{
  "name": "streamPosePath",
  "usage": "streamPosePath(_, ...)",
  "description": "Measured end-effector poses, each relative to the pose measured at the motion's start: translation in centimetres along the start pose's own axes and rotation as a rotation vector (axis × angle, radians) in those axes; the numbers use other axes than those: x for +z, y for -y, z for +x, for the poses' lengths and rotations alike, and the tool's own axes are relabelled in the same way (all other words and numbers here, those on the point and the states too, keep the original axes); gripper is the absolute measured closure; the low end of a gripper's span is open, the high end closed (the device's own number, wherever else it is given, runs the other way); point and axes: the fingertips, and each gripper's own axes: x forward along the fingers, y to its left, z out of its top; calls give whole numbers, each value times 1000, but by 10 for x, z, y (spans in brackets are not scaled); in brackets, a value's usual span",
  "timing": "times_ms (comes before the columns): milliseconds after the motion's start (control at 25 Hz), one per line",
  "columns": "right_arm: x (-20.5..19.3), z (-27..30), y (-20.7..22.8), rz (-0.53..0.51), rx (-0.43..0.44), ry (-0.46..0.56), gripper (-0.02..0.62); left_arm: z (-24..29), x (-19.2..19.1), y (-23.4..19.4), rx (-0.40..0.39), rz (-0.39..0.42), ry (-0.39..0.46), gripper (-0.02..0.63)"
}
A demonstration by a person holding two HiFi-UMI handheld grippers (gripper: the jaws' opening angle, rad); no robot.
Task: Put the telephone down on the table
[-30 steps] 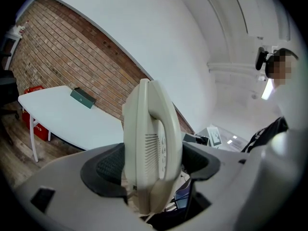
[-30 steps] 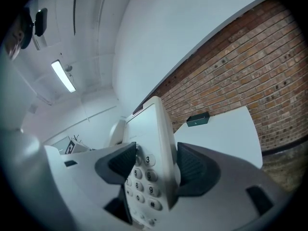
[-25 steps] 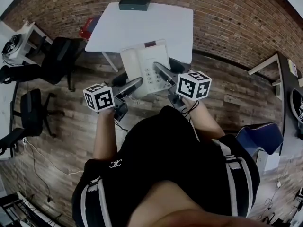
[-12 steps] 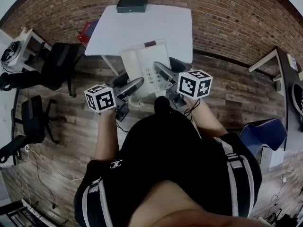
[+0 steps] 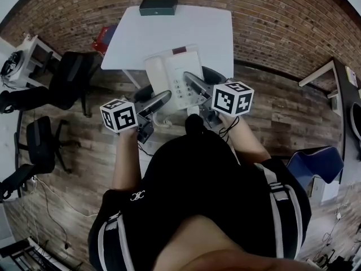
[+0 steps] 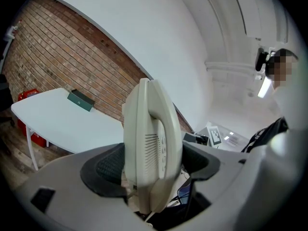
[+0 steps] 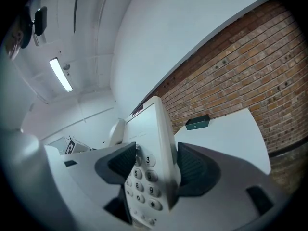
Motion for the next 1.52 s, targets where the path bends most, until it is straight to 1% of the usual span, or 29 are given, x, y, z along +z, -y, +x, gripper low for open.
streamPosePath(280,19,31,32,21,-5,-18,362,27,24,-31,6,-19,-25,241)
streamPosePath(560,39,63,75,44,-31,-31,364,65,50,-68,-5,-42,-54,241)
streamPosePath(800,71,90,117,70,-50,-39,364,106,84,-96,-14,-63,-80,241)
streamPosePath(1240,138,145,209,118,-72,-28,364,197,158,-153,-24,-72,-126,241)
streamPosePath(1520,168,175,264,144,-94,-34,364,249,188,-189,-34,-81,-159,241)
